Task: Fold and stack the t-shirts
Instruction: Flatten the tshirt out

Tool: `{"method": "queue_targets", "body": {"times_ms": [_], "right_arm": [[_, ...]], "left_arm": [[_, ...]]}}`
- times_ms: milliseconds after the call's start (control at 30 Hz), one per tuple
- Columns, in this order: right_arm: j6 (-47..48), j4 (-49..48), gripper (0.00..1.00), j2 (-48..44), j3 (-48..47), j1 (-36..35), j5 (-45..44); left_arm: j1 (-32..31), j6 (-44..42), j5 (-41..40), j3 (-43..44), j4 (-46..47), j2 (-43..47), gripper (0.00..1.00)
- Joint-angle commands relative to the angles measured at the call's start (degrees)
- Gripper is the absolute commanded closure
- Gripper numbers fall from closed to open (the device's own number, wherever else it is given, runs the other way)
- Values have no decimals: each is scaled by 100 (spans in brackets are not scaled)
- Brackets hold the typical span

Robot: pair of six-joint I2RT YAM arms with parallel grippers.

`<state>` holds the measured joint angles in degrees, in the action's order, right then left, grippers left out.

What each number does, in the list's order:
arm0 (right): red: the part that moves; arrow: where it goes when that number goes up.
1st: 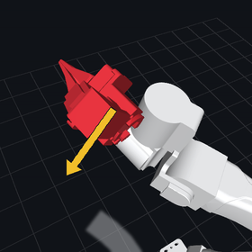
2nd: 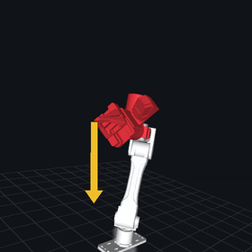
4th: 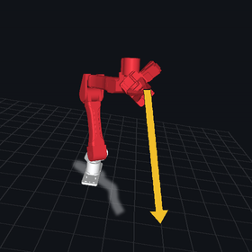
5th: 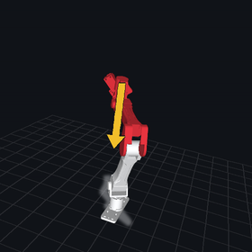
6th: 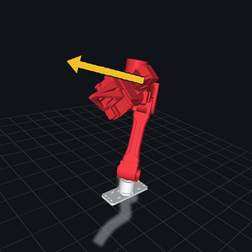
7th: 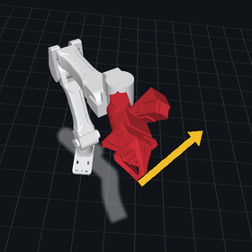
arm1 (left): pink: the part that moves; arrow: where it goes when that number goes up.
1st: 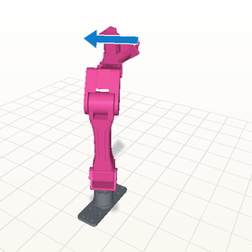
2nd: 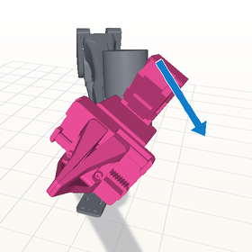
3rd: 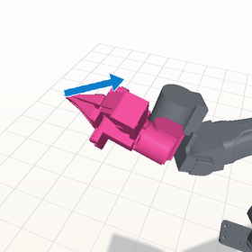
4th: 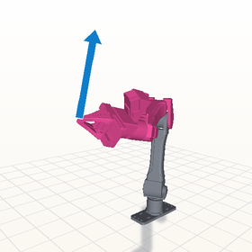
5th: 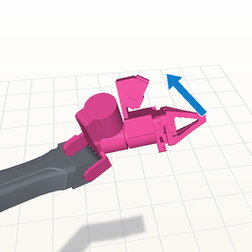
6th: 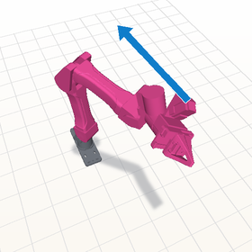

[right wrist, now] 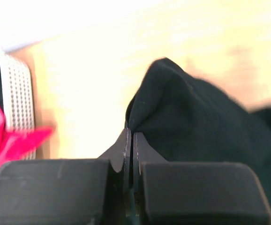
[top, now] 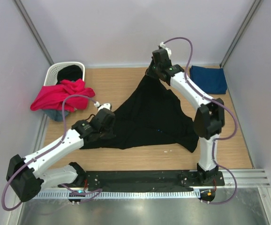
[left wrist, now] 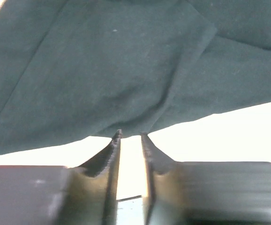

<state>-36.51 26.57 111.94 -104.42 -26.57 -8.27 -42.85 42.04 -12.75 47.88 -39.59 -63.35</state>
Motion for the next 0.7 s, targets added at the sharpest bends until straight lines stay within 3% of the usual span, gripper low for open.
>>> {"method": "queue_targets", "body": {"times_ms": [0, 67, 233, 267, 333, 400, 433, 567, 667], "right_arm": [[398, 76, 99, 924, -1262, 248, 18], [617, 173, 99, 1651, -2060, 318, 185], [935, -99, 96, 2735, -2794, 477, 545], [944, -108, 91, 2867, -2899, 512, 677], [936, 93, 58, 3105, -3039, 644, 1195], [970, 217, 40, 3019, -2988, 714, 1371], [1005, 313, 26, 2913, -2814, 767, 1424], [1382, 620, 4, 2036, -2268, 846, 1443], [1401, 1192, 0, 1227, -1890, 916, 1180]], "left_arm": [[-30, 146, -411, 38, -171, 279, 65], [-30, 129, -543, 29, -276, 358, 52], [-30, 181, -1008, 81, -479, 359, 28], [-30, 199, -1088, 107, -470, 306, 25], [-30, 190, -1351, 230, -322, 201, 16], [-22, 85, -1475, 362, -129, -96, 10], [-4, 33, -1519, 458, 73, -229, 9], [101, -266, -1528, 1291, 478, -1317, 8], [172, -547, -1607, 1864, 663, -2363, 9]]}}
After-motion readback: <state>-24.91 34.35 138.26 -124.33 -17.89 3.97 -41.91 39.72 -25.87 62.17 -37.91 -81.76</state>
